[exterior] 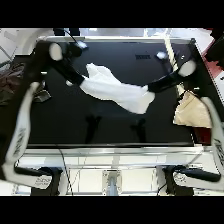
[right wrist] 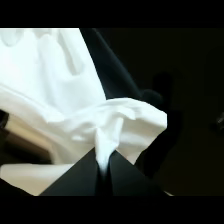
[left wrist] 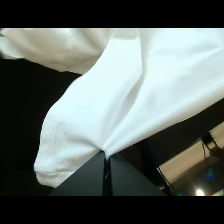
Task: Fold the shirts.
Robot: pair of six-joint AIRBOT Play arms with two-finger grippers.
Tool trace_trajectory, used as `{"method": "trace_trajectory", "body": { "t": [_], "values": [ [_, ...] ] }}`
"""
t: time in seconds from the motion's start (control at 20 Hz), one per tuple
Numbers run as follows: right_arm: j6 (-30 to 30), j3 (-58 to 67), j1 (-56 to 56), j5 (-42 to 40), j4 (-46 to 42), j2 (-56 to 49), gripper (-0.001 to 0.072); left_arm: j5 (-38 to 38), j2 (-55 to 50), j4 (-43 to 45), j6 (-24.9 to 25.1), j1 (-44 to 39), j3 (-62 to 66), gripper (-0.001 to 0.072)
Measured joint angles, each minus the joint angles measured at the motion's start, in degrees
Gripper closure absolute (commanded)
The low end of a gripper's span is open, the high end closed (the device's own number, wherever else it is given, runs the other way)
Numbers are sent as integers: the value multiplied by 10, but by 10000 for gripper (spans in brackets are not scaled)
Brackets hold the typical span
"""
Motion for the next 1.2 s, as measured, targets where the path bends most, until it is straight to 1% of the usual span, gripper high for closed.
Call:
{"method": "trace_trajectory", "body": {
  "t": [0.1,0.2,0.35,0.45,0.55,0.65,0.8,0.9,0.95,1.0,1.05,1.1,1.15,1.2],
  "values": [
    [-4,57,0,48,-17,81,695,16,90,15,-13,0,0,698],
    [-5,120,0,74,-26,165,696,55,183,22,-22,-3,0,700],
    [0,205,0,77,-31,246,696,149,295,29,-31,-11,0,701],
    [2,250,0,69,-32,267,696,180,334,35,-43,-14,0,700],
    [4,273,0,56,-35,258,696,174,336,50,-52,-15,0,699],
    [4,286,0,45,-43,219,695,146,305,66,-58,-16,0,699],
    [4,294,0,35,-52,106,693,106,202,116,-63,-16,0,698],
    [7,297,0,24,-55,9,691,102,113,160,-65,-15,0,698],
    [13,298,0,11,-55,-47,637,105,65,182,-65,-13,0,697],
    [24,298,0,-7,-54,-98,387,113,13,204,-67,-10,0,693],
    [38,299,0,-30,-58,-152,136,115,-34,233,-72,-8,0,671],
    [55,299,-1,-54,-57,-198,83,113,-78,257,-86,-5,0,533],
    [72,299,-2,-81,-44,-242,83,122,-120,278,-111,-4,-1,312],
    [86,299,-1,-103,-29,-278,83,132,-155,288,-142,-4,-1,188]
  ]
}}
